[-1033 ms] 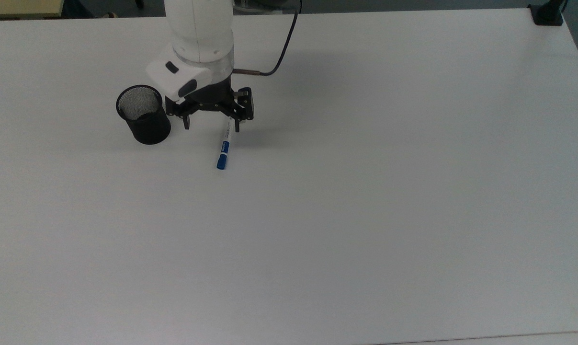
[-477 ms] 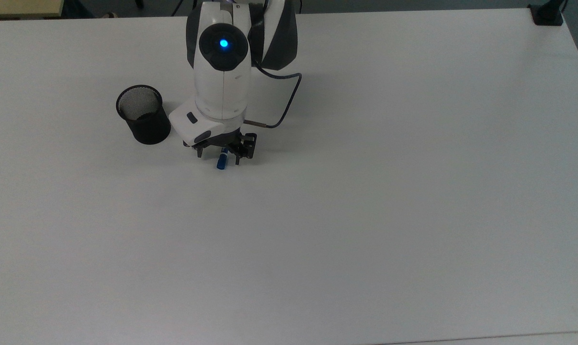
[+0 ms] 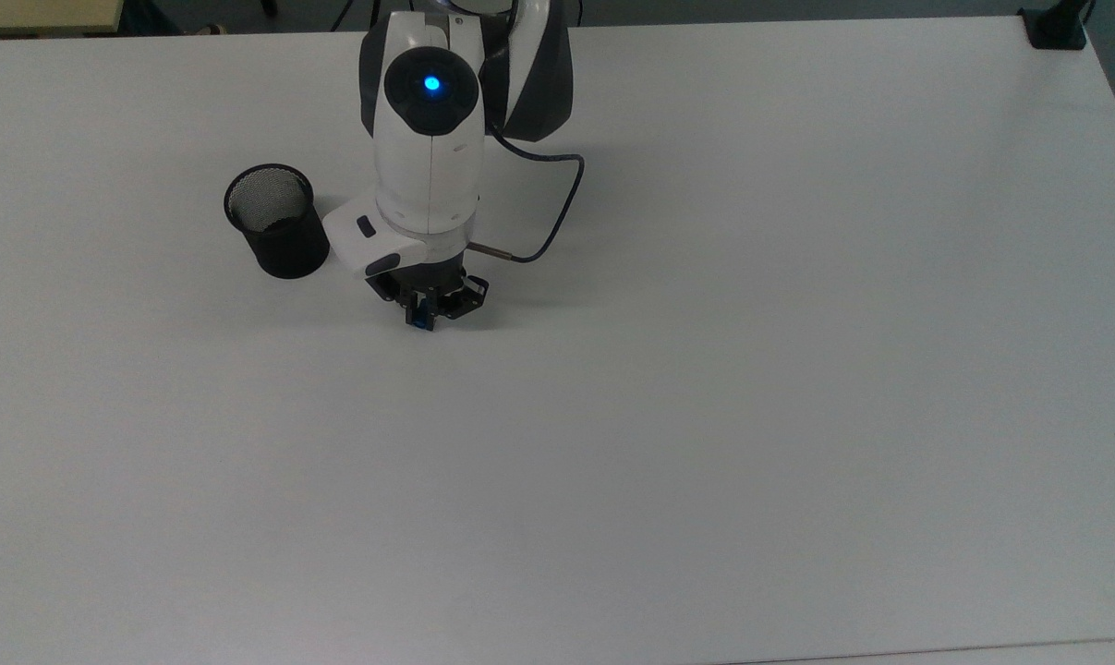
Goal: Insert the marker
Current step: 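Close the gripper on the marker's blue-capped end, then lift the marker and carry it over the black mesh cup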
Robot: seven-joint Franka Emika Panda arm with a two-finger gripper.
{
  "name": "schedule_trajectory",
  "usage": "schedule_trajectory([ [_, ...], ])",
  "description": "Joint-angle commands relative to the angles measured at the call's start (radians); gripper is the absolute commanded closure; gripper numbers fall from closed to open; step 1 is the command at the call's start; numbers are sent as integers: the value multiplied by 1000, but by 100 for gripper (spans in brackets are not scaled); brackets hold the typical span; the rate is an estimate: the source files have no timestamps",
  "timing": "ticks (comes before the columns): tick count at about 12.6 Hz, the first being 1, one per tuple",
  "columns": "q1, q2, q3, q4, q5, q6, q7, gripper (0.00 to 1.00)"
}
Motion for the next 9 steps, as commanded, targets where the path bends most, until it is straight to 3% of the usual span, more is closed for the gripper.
schedule_trajectory([
  [1, -21, -95, -3, -14, -8, 6, 16, 100],
  [6, -84, -293, -5, -20, -8, -69, -53, 100],
  [9, -139, -374, -5, -60, -8, -54, -178, 100],
])
